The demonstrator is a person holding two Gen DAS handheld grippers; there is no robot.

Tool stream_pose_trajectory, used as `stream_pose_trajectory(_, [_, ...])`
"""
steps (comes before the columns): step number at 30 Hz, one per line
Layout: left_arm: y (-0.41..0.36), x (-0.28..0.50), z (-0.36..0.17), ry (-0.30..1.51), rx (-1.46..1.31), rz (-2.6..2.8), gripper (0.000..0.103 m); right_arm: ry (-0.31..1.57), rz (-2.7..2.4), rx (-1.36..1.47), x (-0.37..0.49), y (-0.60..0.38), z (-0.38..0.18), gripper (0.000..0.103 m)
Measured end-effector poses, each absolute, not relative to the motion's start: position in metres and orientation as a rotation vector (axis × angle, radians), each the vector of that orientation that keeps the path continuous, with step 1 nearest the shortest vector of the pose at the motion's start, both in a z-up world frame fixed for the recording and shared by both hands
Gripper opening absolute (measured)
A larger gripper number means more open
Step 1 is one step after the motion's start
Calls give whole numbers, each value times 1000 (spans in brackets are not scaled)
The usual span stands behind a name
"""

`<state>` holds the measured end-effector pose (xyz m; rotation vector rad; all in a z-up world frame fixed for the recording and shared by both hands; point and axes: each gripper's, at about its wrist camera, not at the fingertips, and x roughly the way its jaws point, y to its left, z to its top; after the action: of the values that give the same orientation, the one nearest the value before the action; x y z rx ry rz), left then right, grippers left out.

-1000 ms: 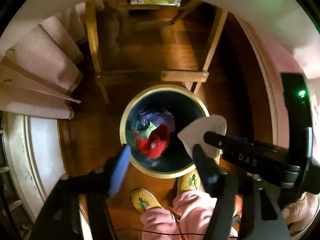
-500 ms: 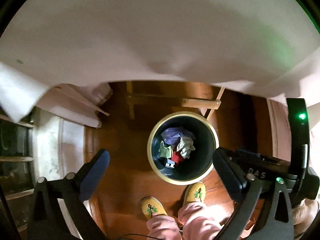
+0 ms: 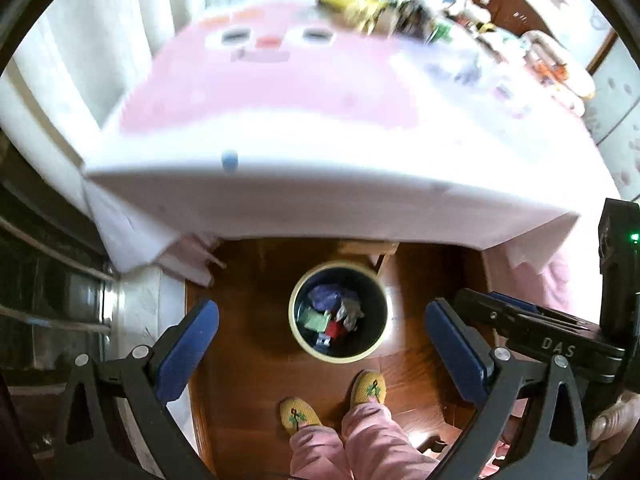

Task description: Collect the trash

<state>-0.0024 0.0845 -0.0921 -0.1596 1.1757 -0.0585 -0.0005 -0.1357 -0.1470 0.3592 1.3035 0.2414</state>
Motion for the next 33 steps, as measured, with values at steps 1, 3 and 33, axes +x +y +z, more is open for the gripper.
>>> stream_pose_trajectory(1, [84,-3,-79,1158,-156,-72,102,1283,245,360,-3,-137,-133,62])
stream_pose_trajectory(3, [84,-5,-50,1116,-149,-109,102,1241,250,358,-5,-139,-103,62])
stream_pose_trajectory(33, [63,103,52,950,-45,-102,97,1029,253,259,81,-172,30,62])
